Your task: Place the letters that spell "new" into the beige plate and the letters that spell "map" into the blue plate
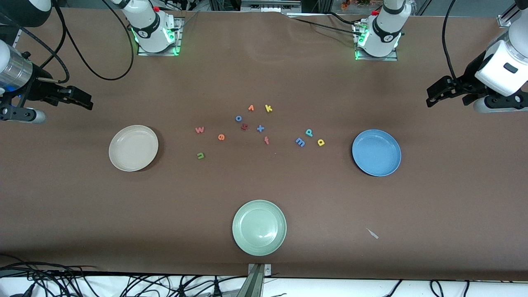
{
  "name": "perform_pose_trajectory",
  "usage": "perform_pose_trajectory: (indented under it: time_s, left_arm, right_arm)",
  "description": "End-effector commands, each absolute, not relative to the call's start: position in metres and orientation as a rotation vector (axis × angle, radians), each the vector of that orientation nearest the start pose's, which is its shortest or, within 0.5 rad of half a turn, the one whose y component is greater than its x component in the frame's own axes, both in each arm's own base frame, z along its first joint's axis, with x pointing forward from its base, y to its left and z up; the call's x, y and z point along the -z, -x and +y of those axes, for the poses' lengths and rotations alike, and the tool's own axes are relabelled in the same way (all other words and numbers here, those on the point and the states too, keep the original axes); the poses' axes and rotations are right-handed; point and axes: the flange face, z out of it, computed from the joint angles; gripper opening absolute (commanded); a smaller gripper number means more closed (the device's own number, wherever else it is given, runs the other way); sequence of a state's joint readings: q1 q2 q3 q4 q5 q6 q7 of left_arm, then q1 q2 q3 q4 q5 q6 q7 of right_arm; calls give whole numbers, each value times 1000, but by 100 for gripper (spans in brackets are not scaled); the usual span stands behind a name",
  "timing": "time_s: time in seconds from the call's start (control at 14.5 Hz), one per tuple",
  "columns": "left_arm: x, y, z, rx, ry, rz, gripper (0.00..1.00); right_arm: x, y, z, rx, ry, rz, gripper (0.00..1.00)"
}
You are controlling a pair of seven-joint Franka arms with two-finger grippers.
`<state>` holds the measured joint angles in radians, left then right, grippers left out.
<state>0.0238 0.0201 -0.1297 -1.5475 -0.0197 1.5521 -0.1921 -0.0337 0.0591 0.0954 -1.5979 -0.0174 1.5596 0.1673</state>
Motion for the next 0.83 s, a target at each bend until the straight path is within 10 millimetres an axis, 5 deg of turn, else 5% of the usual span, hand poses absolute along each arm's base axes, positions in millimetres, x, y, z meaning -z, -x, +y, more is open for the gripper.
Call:
perform_pose_trajectory:
  time_s: [0.0,0.76]
  left_arm:
    - [-632,-555,-62,-28,3184,-127,100]
    - [-631,-554,-65,-40,3193,-122,100]
  right_arm:
    - [-580,-563,33,-137,3140,142,100]
    - [-579,-564,32,-142,3139,144,100]
